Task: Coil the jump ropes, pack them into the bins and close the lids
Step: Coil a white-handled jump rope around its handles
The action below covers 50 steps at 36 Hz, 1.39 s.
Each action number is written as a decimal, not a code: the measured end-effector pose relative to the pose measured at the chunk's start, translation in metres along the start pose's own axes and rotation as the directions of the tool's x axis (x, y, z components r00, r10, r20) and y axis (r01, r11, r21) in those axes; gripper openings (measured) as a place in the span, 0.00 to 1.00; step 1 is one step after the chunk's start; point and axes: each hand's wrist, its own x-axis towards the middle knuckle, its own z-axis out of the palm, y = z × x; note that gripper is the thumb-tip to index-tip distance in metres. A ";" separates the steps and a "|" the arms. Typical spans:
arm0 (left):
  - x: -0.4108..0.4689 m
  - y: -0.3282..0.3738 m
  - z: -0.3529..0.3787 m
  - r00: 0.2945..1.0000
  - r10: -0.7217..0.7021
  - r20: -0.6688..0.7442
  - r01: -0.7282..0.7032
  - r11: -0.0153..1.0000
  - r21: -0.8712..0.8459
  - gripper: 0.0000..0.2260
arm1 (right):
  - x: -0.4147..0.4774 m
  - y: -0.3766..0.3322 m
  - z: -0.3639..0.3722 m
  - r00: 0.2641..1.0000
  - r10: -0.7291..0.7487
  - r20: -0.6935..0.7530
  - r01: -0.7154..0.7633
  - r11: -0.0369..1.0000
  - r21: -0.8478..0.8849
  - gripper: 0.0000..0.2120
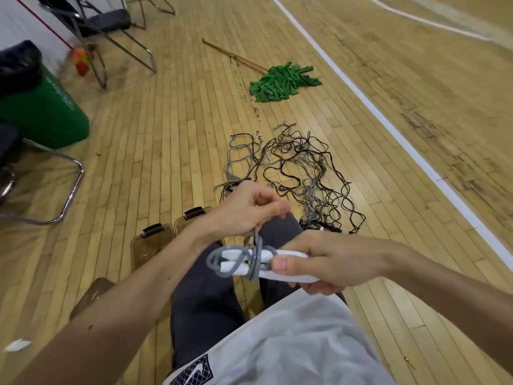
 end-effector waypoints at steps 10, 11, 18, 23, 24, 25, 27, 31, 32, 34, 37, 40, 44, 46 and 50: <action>-0.005 -0.026 0.014 0.991 0.053 -0.125 -0.069 0.989 -0.128 0.09 | 0.003 0.020 -0.008 0.989 -0.055 -0.139 0.075 0.987 0.141 0.25; -0.009 -0.030 0.014 0.994 0.028 -0.104 -0.044 0.987 -0.154 0.09 | 0.003 0.022 -0.009 0.986 -0.056 -0.157 0.081 0.984 0.156 0.25; -0.017 -0.023 0.032 0.977 -0.166 -0.137 0.122 0.951 -0.283 0.14 | 0.005 0.032 -0.013 0.958 -0.010 -0.287 0.092 0.958 0.272 0.26; -0.024 -0.025 0.037 0.972 -0.173 -0.159 0.121 0.949 -0.290 0.18 | 0.010 0.043 -0.022 0.913 0.067 -0.401 0.048 0.962 0.270 0.27; -0.025 -0.025 0.037 0.972 -0.166 -0.164 0.113 0.950 -0.291 0.19 | 0.011 0.045 -0.023 0.905 0.076 -0.418 0.040 0.964 0.263 0.27; -0.024 -0.027 0.037 0.971 -0.170 -0.167 0.115 0.948 -0.297 0.19 | 0.012 0.047 -0.023 0.898 0.081 -0.433 0.038 0.965 0.261 0.27; -0.025 -0.030 0.038 0.968 -0.199 -0.152 0.141 0.934 -0.328 0.20 | 0.012 0.050 -0.025 0.882 0.090 -0.462 0.040 0.963 0.266 0.27; -0.028 -0.032 0.041 0.967 -0.244 -0.068 0.209 0.921 -0.330 0.21 | 0.014 0.059 -0.028 0.847 0.110 -0.520 0.038 0.963 0.265 0.30; -0.029 -0.033 0.042 0.968 -0.247 -0.052 0.218 0.922 -0.320 0.21 | 0.015 0.061 -0.029 0.839 0.113 -0.533 0.033 0.966 0.257 0.32; -0.030 -0.034 0.043 0.966 -0.255 -0.037 0.235 0.931 -0.280 0.21 | 0.015 0.065 -0.030 0.815 0.124 -0.566 0.013 0.973 0.231 0.33; -0.033 -0.035 0.043 0.958 -0.283 -0.034 0.271 0.941 -0.203 0.19 | 0.015 0.071 -0.034 0.772 0.155 -0.617 -0.044 0.981 0.191 0.33; -0.035 -0.031 0.044 0.967 -0.252 -0.041 0.252 0.968 0.003 0.17 | 0.018 0.078 -0.033 0.733 0.186 -0.654 -0.132 0.983 0.132 0.33; -0.040 -0.020 0.045 0.986 -0.147 -0.080 0.164 0.944 0.287 0.16 | 0.025 0.084 -0.030 0.695 0.197 -0.692 -0.240 0.970 0.035 0.34; -0.042 -0.014 0.044 0.992 -0.102 -0.079 0.125 0.908 0.400 0.17 | 0.027 0.084 -0.030 0.692 0.199 -0.694 -0.277 0.961 -0.001 0.33; -0.047 -0.001 0.035 0.999 -0.025 -0.041 0.045 0.765 0.643 0.12 | 0.030 0.080 -0.028 0.690 0.197 -0.697 -0.364 0.926 -0.099 0.33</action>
